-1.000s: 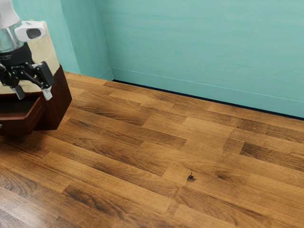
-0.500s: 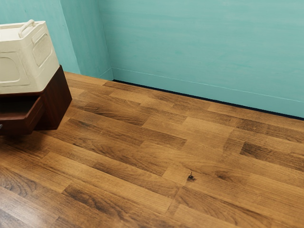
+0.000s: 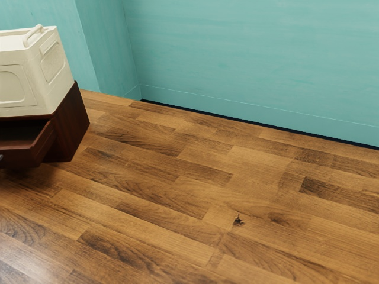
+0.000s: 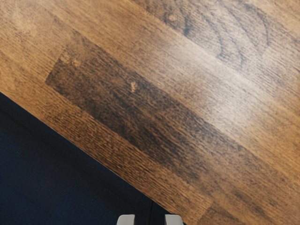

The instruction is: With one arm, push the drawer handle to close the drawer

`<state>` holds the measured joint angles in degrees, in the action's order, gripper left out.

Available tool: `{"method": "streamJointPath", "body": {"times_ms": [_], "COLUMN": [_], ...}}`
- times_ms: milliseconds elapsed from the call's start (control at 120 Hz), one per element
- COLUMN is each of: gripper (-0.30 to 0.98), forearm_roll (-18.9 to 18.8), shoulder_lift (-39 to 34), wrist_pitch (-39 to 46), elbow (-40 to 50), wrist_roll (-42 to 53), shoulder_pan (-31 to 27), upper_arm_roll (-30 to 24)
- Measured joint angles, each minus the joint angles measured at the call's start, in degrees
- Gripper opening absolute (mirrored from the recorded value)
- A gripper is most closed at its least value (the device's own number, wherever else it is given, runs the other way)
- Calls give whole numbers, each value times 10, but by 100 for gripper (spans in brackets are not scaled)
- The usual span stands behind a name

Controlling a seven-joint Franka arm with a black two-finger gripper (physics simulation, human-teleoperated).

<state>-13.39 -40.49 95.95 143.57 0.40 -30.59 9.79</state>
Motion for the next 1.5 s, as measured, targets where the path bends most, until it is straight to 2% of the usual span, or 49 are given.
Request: {"method": "streamJointPath", "body": {"times_ms": [492, 775, 1500], "gripper": [-2, -2, -2], "forearm_roll": [18, 36, 103], "shoulder_lift": [176, 263, 398], "wrist_pitch": [182, 236, 356], "elbow": [-57, -119, -179], "wrist_roll": [30, 57, 167], "shoulder_pan": [-1, -1, -3], "upper_arm_roll": [36, 37, 48]}}
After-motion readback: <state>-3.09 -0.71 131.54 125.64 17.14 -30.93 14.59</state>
